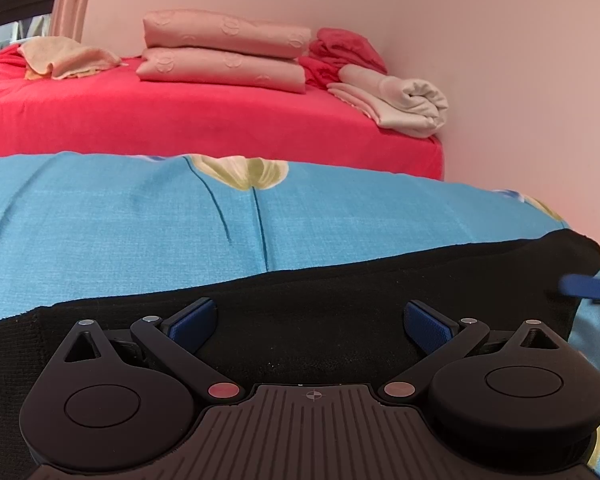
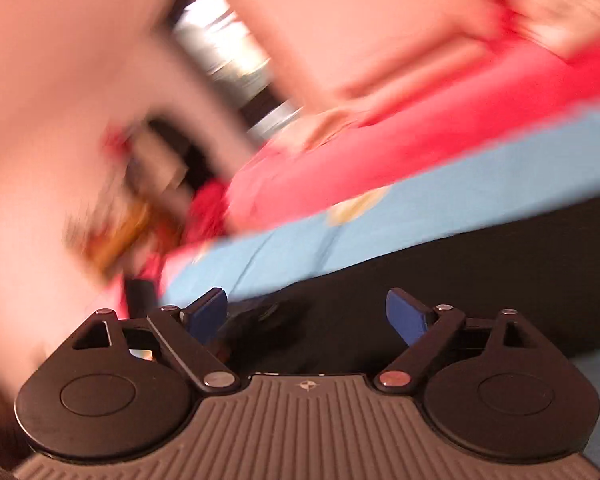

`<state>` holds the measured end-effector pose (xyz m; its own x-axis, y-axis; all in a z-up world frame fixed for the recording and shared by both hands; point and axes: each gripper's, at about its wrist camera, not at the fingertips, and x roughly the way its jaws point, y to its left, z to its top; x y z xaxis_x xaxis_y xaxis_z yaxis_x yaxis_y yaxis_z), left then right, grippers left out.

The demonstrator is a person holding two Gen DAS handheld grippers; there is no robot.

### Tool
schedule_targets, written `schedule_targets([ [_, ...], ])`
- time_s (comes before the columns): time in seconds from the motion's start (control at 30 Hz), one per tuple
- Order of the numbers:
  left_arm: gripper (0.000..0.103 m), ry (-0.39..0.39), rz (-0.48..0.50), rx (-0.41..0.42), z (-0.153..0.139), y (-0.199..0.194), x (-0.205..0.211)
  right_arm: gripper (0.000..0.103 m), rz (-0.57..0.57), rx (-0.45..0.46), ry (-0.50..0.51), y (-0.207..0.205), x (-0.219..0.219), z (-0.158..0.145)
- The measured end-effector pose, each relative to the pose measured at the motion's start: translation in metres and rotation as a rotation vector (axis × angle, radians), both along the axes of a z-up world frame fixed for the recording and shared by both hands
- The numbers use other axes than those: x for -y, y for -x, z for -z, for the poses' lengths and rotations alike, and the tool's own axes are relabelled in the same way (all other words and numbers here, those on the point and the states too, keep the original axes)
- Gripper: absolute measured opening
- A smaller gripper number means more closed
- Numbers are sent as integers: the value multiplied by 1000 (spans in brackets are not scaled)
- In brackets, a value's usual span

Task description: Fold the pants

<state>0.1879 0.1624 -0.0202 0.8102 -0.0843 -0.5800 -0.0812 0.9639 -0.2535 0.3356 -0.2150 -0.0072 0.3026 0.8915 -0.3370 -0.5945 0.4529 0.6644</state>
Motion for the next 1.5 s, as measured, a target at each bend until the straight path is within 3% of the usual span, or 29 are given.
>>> schedule_targets([
  [0.03,103,2,0,1,0,0,0,75,60,-44,44,-14,8,11],
  [0.07,103,4,-1,2,0,1,0,35,120,-60,103,-28,19,20],
  [0.1,103,7,-1,3,0,1,-1,16,162,-85,109,-41,33,28],
  [0.17,103,9,-1,5,0,1,-1,10,261,-190,24,-71,78,39],
  [0.23,103,8,-2,5,1,1,-1,10,421,-192,-45,-93,128,43],
  [0.27,103,6,-2,6,1,1,-1,1,524,-207,-56,-106,153,46],
  [0.3,103,5,-2,6,1,1,-1,0,594,-227,-86,-119,175,51],
  [0.4,103,5,-3,6,1,1,-1,0,809,-237,-138,-140,230,54],
  [0.43,103,5,-2,6,1,1,-1,0,896,-208,-111,-142,241,49],
  [0.5,103,5,-2,6,1,1,-1,22,1140,-127,44,-138,262,35],
  [0.53,103,5,-2,6,1,1,-1,39,1209,-121,79,-134,271,30],
  [0.57,103,6,-2,6,1,1,-1,53,1223,-133,53,-127,277,27],
  [0.63,103,10,-2,8,1,1,-1,60,1209,-155,-23,-105,280,23],
  [0.77,103,15,-2,10,0,2,-2,65,1227,-272,42,-68,272,20],
  [0.87,103,15,-2,10,1,2,-2,68,1104,-395,-30,-70,271,34],
  [1.1,103,17,-3,12,1,2,-3,74,1047,-282,14,-105,257,26],
  [1.17,103,18,-3,12,1,2,-3,73,1040,-244,-34,-104,263,29],
  [1.27,103,19,-4,12,0,2,-3,64,1048,-199,-68,-105,262,34],
  [1.33,103,17,-4,12,0,2,-2,63,1004,-194,-55,-111,248,33],
  [1.43,103,16,-4,11,0,2,-2,63,882,-215,-118,-111,241,32],
  [1.5,103,14,-5,11,0,2,-2,58,888,-186,-86,-111,238,32],
])
